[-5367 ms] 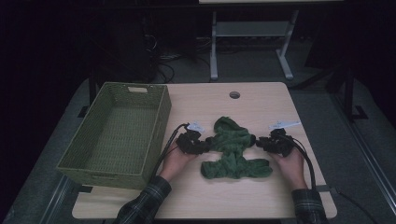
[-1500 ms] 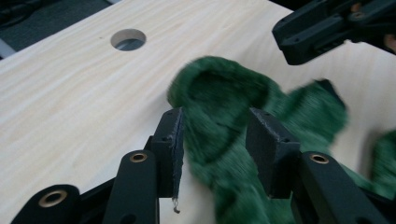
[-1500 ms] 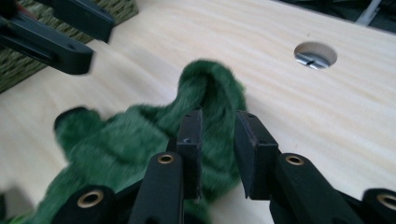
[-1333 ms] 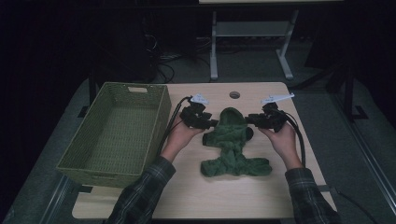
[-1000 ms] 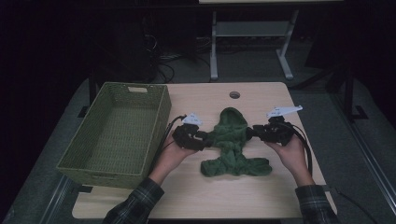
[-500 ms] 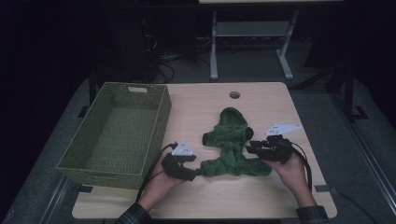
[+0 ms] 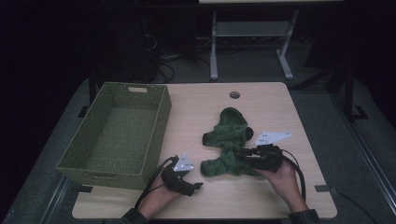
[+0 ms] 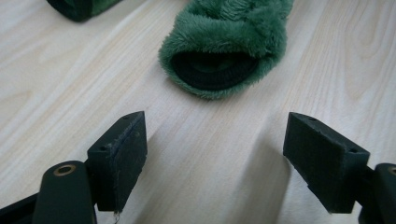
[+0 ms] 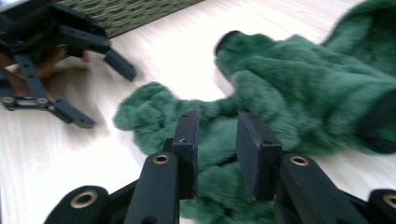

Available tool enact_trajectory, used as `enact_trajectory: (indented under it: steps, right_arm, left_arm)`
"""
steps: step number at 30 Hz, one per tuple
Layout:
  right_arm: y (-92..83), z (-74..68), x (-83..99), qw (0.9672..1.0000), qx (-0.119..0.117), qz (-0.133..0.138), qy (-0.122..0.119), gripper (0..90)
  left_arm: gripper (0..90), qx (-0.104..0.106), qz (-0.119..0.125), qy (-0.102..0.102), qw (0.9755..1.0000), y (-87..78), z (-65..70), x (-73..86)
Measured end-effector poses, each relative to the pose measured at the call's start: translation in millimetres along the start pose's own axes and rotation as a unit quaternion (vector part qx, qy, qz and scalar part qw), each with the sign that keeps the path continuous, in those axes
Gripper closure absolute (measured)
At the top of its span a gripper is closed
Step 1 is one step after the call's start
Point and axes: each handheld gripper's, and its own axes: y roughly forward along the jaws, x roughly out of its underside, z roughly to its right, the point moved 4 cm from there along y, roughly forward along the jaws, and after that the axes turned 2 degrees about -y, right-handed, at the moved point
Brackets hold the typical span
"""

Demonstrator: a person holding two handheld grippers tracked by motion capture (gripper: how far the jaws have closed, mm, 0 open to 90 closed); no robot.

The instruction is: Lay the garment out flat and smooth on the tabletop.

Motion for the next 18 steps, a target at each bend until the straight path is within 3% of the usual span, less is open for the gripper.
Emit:
enact_trajectory:
  steps: [3, 9, 18]
  right_arm:
    - [6.6, -10.0, -0.5, 0.9999, -0.011, -0.006, -0.01, 70.1]
    - [18.8, -29.4, -4.7, 0.9989, -0.035, -0.015, -0.027, 71.7]
    - [43.8, -58.3, -11.3, 0.995, -0.076, -0.03, -0.058, 73.1]
  left_arm:
    - [18.4, 0.003, 0.015, -0.003, 0.9999, 0.6, 0.9, 2.5]
    - [18.4, 0.003, 0.015, -0.003, 0.9999, -0.1, 1.0, 3.3]
    - [18.4, 0.005, 0.015, -0.004, 0.9999, -0.1, 1.1, 3.5]
